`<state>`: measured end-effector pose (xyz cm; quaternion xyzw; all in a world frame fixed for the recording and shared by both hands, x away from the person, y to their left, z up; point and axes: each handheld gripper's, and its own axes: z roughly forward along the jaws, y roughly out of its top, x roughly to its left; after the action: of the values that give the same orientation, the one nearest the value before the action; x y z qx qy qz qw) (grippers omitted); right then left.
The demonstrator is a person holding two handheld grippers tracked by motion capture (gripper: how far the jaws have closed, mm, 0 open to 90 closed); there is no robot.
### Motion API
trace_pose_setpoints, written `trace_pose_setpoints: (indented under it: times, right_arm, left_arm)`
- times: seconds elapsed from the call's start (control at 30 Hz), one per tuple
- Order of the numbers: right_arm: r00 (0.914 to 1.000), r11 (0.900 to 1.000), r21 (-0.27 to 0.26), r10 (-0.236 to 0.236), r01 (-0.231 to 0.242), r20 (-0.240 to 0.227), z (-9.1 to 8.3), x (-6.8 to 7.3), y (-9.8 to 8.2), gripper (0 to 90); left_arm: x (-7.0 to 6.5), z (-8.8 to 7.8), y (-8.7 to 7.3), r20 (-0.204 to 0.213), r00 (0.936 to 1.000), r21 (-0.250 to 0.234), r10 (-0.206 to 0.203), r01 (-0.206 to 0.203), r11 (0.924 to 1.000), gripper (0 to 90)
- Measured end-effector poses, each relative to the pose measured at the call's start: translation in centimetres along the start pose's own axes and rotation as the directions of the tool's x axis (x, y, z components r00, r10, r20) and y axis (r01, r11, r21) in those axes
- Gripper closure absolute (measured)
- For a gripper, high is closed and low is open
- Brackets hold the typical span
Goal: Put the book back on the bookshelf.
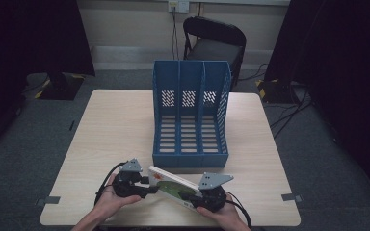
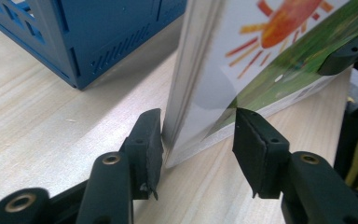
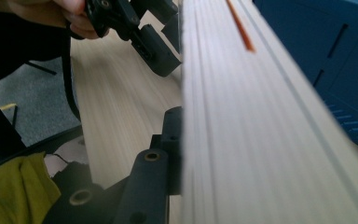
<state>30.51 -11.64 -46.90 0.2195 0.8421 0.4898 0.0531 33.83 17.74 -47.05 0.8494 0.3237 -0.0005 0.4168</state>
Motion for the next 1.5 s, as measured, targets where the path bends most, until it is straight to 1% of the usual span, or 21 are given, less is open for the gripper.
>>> trace_pose_setpoints:
  times: [0.17,0.27,0.37,0.53,0.57,0.6,0.67,0.7,0.73,0.77,0.8,0.87,0.93,1.0,1.03,1.07,1.13,1.17,1.23,1.3,1.5]
  right_arm:
    - [1.0000,1.000,0.008,-0.007,0.007,0.005,-0.1,0.0,0.1,76.5]
    - [1.0000,1.000,0.010,-0.008,0.008,0.005,-0.2,0.1,0.1,76.5]
    - [1.0000,1.000,0.010,0.007,-0.007,-0.002,-0.3,0.0,0.1,76.5]
    - [0.9999,1.000,0.009,0.012,-0.012,-0.001,-0.4,-0.1,0.1,76.6]
    - [0.9999,1.000,0.008,0.014,-0.014,-0.001,-0.5,-0.1,0.1,76.6]
    - [0.9999,1.000,0.008,0.014,-0.014,-0.001,-0.5,-0.1,0.1,76.6]
    - [0.9999,1.000,0.007,0.016,-0.016,-0.002,-0.5,-0.1,0.1,76.6]
    - [0.9998,1.000,0.009,0.019,-0.019,-0.003,-0.6,-0.1,0.2,76.6]
    - [0.9998,1.000,0.009,0.019,-0.019,-0.003,-0.6,-0.1,0.2,76.6]
    - [0.9998,1.000,0.009,0.020,-0.020,-0.005,-0.6,-0.1,0.2,76.6]
    - [0.9998,1.000,0.009,0.020,-0.020,-0.007,-0.7,-0.1,0.3,76.6]
    - [0.9998,1.000,0.009,0.018,-0.018,-0.006,-0.8,-0.1,0.3,76.6]
    - [0.9997,1.000,0.010,0.023,-0.023,-0.009,-0.9,0.0,0.4,76.7]
    - [0.9998,1.000,0.010,0.021,-0.021,-0.007,-1.0,0.0,0.4,76.6]
    - [0.9997,1.000,0.012,0.021,-0.021,-0.008,-1.1,0.0,0.4,76.6]
    - [0.9998,1.000,0.012,0.018,-0.018,-0.004,-1.2,0.0,0.5,76.7]
    - [0.9998,1.000,0.010,0.020,-0.020,-0.005,-1.3,0.1,0.6,76.6]
    - [0.9998,1.000,0.008,0.021,-0.021,-0.006,-1.4,0.1,0.6,76.6]
    - [0.9998,1.000,0.005,0.021,-0.020,-0.006,-1.6,0.1,0.7,76.6]
    - [0.9996,1.000,-0.009,0.026,-0.026,-0.009,-2.0,0.3,1.0,76.6]
    - [0.9996,0.999,-0.029,0.026,-0.026,-0.009,-2.9,0.5,1.4,76.7]
  left_arm:
    - [0.7,-1.4,0.1,-0.028,0.9977,-0.024,-0.061,0.061,0.9979,38.0]
    - [1.0,-2.5,-0.1,-0.047,0.9973,-0.058,-0.057,0.054,0.9968,35.5]
    - [2.3,-3.4,-0.5,-0.103,0.9889,-0.075,-0.106,0.099,0.9923,29.9]
    - [4.1,-3.8,-1.0,-0.191,0.9738,-0.048,-0.123,0.116,0.9921,23.4]
    - [4.8,-3.8,-1.2,-0.209,0.9665,-0.043,-0.149,0.143,0.9888,17.5]
    - [4.8,-3.8,-1.2,-0.209,0.9665,-0.043,-0.149,0.143,0.9888,16.5]
    - [5.2,-3.8,-1.5,-0.256,0.9549,-0.023,-0.150,0.149,0.9885,17.0]
    - [5.8,-3.6,-1.8,-0.309,0.9368,-0.006,-0.163,0.170,0.9854,17.5]
    - [5.8,-3.6,-1.8,-0.309,0.9368,-0.006,-0.163,0.170,0.9854,17.0]
    - [6.0,-3.6,-1.9,-0.327,0.9304,0.005,-0.167,0.178,0.9840,17.0]
    - [6.4,-3.4,-2.1,-0.352,0.9186,0.025,-0.180,0.202,0.9791,16.7]
    - [6.6,-3.1,-2.4,-0.394,0.9033,0.038,-0.170,0.201,0.9788,16.7]
    - [6.6,-2.8,-2.5,-0.414,0.8987,0.051,-0.145,0.182,0.9820,16.8]
    - [6.6,-2.7,-2.6,-0.413,0.9004,0.063,-0.137,0.178,0.9820,15.8]
    - [6.4,-2.4,-2.6,-0.440,0.8897,0.062,-0.121,0.164,0.9845,15.8]
    - [6.3,-2.3,-2.7,-0.454,0.8845,0.061,-0.109,0.153,0.9864,15.8]
    - [6.4,-2.2,-2.9,-0.456,0.8840,0.045,-0.105,0.141,0.9891,14.0]
    - [6.6,-2.1,-3.1,-0.467,0.8773,0.024,-0.110,0.137,0.9903,12.9]
    - [6.7,-2.0,-3.3,-0.467,0.8775,0.009,-0.108,0.126,0.9919,10.5]
    - [7.2,-1.7,-3.7,-0.458,0.8837,-0.023,-0.097,0.097,0.9950,1.0]
    - [7.2,-1.5,-3.9,-0.460,0.8823,-0.049,-0.100,0.087,0.9950,0.0]
